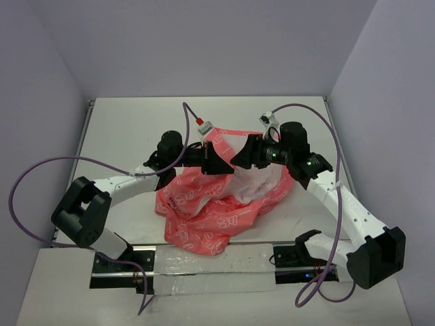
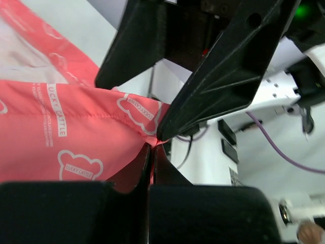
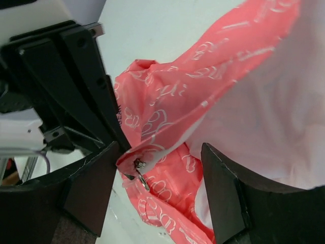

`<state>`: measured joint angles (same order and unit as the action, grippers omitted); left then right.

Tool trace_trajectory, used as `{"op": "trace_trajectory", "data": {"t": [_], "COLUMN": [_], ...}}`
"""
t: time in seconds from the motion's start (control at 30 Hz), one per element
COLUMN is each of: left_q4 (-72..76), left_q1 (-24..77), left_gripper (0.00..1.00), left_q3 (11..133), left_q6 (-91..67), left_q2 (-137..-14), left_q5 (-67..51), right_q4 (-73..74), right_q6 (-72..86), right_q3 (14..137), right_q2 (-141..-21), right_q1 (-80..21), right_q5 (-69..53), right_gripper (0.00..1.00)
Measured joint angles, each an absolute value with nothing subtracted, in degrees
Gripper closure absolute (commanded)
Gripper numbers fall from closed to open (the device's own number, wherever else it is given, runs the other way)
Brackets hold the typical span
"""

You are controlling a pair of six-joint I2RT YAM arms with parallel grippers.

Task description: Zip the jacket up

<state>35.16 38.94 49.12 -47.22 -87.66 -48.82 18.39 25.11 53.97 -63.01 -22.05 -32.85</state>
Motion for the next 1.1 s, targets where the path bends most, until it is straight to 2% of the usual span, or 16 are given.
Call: {"op": "trace_trajectory", "data": {"t": [0.2,0.43,0.87,0.93,1.03,1.1], "left_q4": [38.0,38.5,38.8,39.1,39.9,40.5], "left_q1": [38.9,38.9,38.1,37.8,37.5,37.5], "left_gripper": [1.00,1.00,1.00,1.00,1.00,1.00], "left_q3": [49.1,49.2,50.0,50.0,50.0,50.0], "left_q6": [-49.1,-49.6,-50.5,-50.6,-51.0,-51.3], "left_q2": [-88.9,-89.2,-90.2,-90.2,-90.2,-90.2], "left_q5": [-54.3,-55.2,-55.8,-55.8,-55.9,-56.0], "right_q4": [14.0,12.4,12.1,11.8,10.9,9.9], "right_q6": [23.9,23.3,23.8,24.3,25.1,25.9], "right_q3": [52.5,52.4,47.4,46.7,45.9,45.2], "right_q2": [-61.4,-60.6,-55.5,-54.7,-54.2,-54.2], "right_q1": [-22.0,-22.0,-21.9,-21.8,-21.5,-21.2], "right_q5": [-39.8,-44.2,-44.5,-44.3,-44.1,-43.9], "right_gripper": [0.24,0.26,0.30,0.34,0.46,0.49]}}
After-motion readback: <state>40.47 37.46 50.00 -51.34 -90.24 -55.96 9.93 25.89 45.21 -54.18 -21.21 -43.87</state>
